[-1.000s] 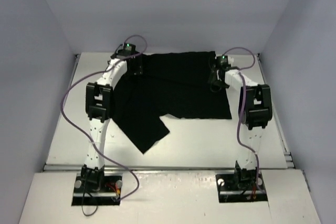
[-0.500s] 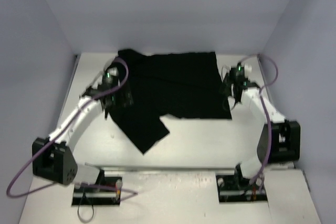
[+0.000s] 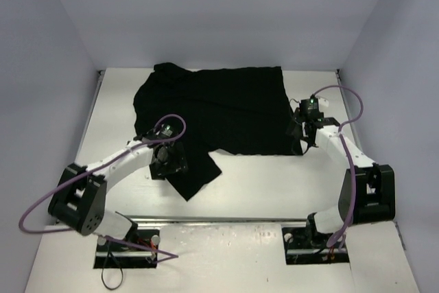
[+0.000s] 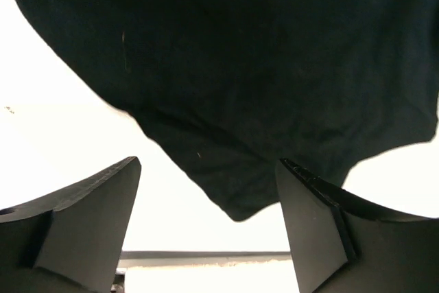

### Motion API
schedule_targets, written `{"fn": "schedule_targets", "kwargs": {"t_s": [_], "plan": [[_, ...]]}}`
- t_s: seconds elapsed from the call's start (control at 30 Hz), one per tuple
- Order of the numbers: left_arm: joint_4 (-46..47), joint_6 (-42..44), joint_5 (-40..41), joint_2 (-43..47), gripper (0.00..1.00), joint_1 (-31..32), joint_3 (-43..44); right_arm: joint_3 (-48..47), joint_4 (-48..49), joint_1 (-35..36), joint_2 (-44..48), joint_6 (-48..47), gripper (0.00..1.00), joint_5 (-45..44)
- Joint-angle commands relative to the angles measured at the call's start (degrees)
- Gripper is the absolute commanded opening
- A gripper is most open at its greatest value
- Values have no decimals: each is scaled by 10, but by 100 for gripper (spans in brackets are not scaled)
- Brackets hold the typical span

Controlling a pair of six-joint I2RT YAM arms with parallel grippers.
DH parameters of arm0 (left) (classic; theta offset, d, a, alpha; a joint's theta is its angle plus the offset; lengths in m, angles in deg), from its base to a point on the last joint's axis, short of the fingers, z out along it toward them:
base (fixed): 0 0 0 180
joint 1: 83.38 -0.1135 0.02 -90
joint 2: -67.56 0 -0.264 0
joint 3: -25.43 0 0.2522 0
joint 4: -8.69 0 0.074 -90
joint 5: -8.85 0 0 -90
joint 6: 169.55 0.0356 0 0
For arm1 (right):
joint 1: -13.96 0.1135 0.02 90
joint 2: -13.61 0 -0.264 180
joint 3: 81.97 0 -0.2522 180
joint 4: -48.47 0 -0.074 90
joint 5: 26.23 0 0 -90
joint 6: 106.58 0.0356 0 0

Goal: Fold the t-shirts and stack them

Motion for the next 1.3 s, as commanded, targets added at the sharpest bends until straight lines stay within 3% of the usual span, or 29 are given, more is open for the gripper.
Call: {"fn": "schedule_targets", "kwargs": {"t_s": [0.0, 0.57, 0.93, 1.27], "plan": [[18, 1, 32, -33, 72, -7, 11, -5, 10, -4, 12, 6, 57, -16], [22, 129, 88, -147, 70, -141, 106, -10, 14, -6, -75, 3, 57, -40], [23, 142, 70, -144, 70, -147, 118, 15, 31, -13, -146, 17, 58, -47], [22, 145, 64, -137, 70, -154, 120, 50, 28, -14, -126, 37, 60, -50]]}}
